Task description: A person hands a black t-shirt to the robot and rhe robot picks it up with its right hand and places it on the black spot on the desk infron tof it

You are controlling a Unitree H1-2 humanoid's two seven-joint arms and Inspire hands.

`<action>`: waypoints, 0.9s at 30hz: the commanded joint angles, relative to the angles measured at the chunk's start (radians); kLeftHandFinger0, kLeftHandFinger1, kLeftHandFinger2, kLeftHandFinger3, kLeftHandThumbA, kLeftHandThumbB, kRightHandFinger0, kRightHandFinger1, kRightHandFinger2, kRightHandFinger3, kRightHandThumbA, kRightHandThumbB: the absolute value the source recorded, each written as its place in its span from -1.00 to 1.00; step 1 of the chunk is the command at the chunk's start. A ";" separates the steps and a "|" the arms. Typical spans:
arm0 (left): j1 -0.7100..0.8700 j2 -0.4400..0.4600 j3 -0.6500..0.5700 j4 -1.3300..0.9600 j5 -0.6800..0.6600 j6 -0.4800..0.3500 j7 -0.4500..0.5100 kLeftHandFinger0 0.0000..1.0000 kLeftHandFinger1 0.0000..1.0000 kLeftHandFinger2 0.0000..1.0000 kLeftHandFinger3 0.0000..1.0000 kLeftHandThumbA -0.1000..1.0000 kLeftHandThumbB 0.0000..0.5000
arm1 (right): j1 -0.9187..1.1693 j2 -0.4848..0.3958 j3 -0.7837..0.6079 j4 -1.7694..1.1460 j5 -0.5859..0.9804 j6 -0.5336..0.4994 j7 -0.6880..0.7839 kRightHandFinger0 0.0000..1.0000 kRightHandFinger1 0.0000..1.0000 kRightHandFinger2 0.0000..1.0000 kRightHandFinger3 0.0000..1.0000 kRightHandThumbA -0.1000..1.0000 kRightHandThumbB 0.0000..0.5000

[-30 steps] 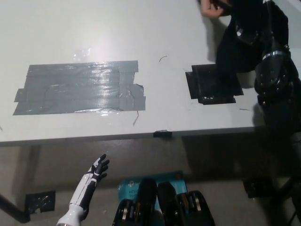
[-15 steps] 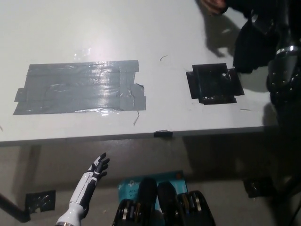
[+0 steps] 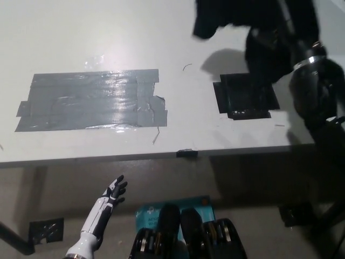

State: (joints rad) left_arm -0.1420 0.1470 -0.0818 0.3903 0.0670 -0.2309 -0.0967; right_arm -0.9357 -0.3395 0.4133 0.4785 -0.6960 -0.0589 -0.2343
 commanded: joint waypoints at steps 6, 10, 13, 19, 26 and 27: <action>-0.018 0.012 -0.006 -0.031 0.012 -0.017 -0.010 0.90 1.00 1.00 1.00 1.00 1.00 | -0.033 0.029 0.124 0.232 -0.053 -0.103 0.088 -1.00 -0.08 0.82 0.64 -1.00 -0.10; -0.021 0.014 -0.004 -0.030 0.007 -0.022 -0.011 0.88 1.00 1.00 1.00 1.00 1.00 | -0.039 0.035 0.184 0.379 -0.074 -0.136 0.078 -0.73 0.18 0.84 0.52 -1.00 -0.05; -0.024 0.016 -0.003 -0.030 0.011 -0.021 -0.008 0.88 1.00 1.00 1.00 1.00 1.00 | -0.056 0.021 0.184 0.445 -0.019 -0.188 0.173 0.77 1.00 1.00 1.00 -0.95 -0.01; -0.024 0.014 -0.001 -0.024 0.007 -0.024 -0.007 0.84 1.00 1.00 1.00 1.00 1.00 | -0.082 -0.029 0.143 0.292 0.097 0.031 0.609 1.00 1.00 1.00 1.00 0.11 1.00; -0.030 0.016 0.001 -0.025 0.002 -0.017 -0.011 0.82 1.00 1.00 1.00 1.00 1.00 | -0.073 -0.098 -0.101 -0.121 0.610 0.246 0.875 1.00 1.00 1.00 1.00 0.57 1.00; -0.030 0.015 0.002 -0.024 -0.001 -0.018 -0.012 0.82 1.00 1.00 1.00 1.00 1.00 | -0.074 -0.098 -0.131 -0.164 0.672 0.291 0.894 1.00 1.00 1.00 1.00 0.56 1.00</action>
State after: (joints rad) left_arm -0.1464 0.1474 -0.0877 0.3947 0.0720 -0.2271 -0.0969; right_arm -0.9310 -0.3229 0.5298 0.7587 -0.6449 -0.1174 0.0989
